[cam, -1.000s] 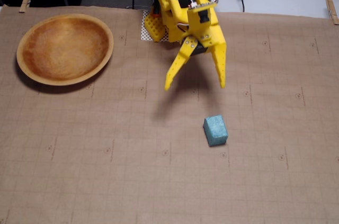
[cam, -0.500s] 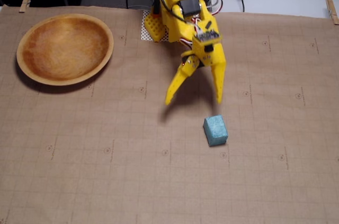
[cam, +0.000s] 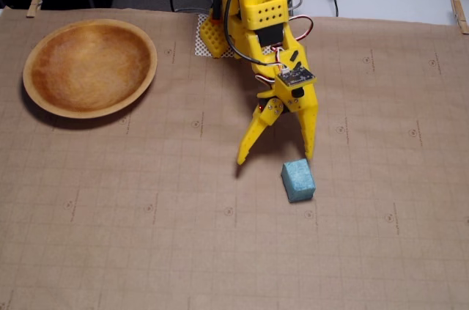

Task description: Grasp a blue block and put it in the bowl.

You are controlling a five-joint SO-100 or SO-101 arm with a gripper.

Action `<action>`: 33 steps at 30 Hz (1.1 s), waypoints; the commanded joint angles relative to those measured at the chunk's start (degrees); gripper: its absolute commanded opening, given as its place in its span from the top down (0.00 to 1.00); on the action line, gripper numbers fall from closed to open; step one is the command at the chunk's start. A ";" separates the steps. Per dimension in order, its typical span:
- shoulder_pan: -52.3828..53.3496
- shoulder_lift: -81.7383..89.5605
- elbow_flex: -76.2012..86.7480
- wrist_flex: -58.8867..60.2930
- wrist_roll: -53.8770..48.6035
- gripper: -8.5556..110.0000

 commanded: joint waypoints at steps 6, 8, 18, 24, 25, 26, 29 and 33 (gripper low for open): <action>-0.44 -13.01 -6.15 -12.83 0.79 0.51; -0.44 -15.73 -6.94 -15.21 0.79 0.51; -0.44 -23.47 -12.04 -18.81 1.05 0.51; -0.44 -28.04 -15.91 -18.81 3.52 0.51; -0.44 -28.56 -16.26 -18.81 3.78 0.51; -0.44 -28.92 -16.61 -18.81 3.78 0.51; -0.44 -29.53 -17.40 -18.72 3.96 0.51; -0.26 -29.62 -16.87 -18.72 4.31 0.51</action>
